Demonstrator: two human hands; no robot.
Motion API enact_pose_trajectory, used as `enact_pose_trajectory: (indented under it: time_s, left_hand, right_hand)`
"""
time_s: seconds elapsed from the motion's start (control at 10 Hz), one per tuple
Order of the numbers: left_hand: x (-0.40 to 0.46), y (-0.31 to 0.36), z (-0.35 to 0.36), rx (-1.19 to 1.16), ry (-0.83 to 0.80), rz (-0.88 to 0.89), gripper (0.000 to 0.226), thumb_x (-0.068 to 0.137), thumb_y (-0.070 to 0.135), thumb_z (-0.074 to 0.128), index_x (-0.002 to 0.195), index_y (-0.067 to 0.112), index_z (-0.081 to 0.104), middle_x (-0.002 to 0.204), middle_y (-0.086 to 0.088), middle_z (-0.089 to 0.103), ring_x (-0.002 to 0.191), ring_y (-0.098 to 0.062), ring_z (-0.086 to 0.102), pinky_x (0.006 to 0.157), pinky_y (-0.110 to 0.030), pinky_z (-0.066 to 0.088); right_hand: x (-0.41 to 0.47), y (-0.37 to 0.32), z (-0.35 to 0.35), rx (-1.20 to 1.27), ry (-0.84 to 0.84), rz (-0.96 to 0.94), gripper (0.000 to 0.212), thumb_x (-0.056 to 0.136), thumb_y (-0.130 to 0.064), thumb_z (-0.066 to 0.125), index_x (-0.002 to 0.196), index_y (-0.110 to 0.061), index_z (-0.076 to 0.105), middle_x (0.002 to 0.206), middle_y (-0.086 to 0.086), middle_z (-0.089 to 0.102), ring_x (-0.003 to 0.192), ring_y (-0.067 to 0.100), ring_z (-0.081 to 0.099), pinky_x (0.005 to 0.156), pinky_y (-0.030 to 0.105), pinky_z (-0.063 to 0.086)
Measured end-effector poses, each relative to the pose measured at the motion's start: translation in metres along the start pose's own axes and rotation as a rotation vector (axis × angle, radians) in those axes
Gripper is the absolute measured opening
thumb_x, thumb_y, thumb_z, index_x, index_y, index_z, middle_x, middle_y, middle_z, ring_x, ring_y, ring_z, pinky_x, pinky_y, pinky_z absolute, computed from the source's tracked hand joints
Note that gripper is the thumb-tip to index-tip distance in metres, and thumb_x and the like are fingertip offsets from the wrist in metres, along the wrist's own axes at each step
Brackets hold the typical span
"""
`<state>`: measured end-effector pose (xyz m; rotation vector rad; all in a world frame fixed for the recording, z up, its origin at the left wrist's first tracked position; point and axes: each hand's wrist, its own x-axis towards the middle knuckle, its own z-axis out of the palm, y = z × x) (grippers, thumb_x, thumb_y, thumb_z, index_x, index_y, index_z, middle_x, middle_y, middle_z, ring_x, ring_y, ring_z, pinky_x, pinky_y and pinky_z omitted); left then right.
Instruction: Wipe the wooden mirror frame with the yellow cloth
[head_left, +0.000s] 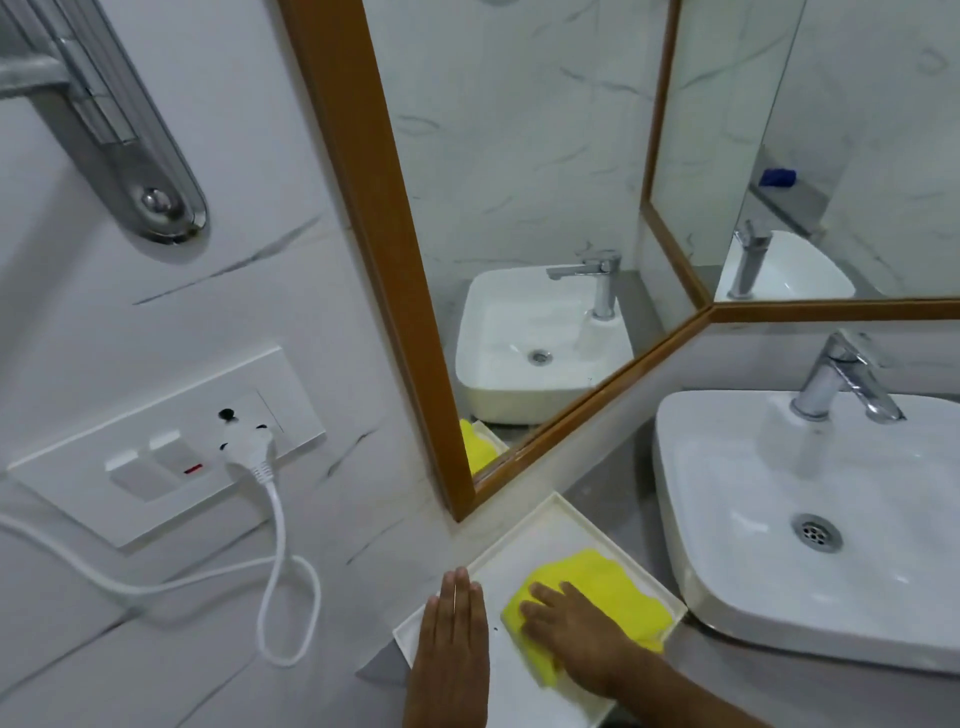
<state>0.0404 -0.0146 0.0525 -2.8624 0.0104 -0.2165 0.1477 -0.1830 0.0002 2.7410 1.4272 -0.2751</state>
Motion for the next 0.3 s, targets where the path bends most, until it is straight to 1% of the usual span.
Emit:
enact_pose_trajectory:
  time_s: [0.1,0.2,0.3]
  left_hand:
    - [-0.010,0.001,0.022,-0.006,-0.031,0.007,0.059,0.097,-0.003,0.007,0.116,-0.004,0.062,0.115,-0.019,0.071,0.106,-0.033,0.069,0.110,-0.043,0.017]
    - [-0.024,0.000,0.033,-0.010,-0.167,0.061,0.045,0.091,0.007,0.033,0.124,-0.004,0.061,0.127,-0.021,0.064,0.117,-0.036,0.062,0.111,-0.045,0.012]
    - [-0.023,-0.002,0.039,-0.010,-0.178,0.095,0.056,0.080,0.022,0.055,0.129,-0.004,0.059,0.139,-0.025,0.053,0.128,-0.041,0.052,0.112,-0.046,0.008]
  right_hand:
    - [-0.009,-0.037,0.057,-0.083,0.018,0.045,0.027,0.092,-0.025,0.047,0.118,-0.026,0.053,0.132,-0.001,0.063,0.141,0.018,0.038,0.117,0.049,0.024]
    - [-0.025,-0.051,0.053,0.038,-0.183,0.173,0.054,0.080,-0.052,0.057,0.126,-0.023,0.059,0.128,-0.002,0.068,0.129,0.020,0.053,0.095,0.047,0.052]
    - [-0.030,-0.038,0.045,0.118,-0.127,0.180,0.075,0.092,-0.056,0.040,0.152,-0.012,0.028,0.162,0.011,0.024,0.150,0.029,0.020,0.120,0.051,0.020]
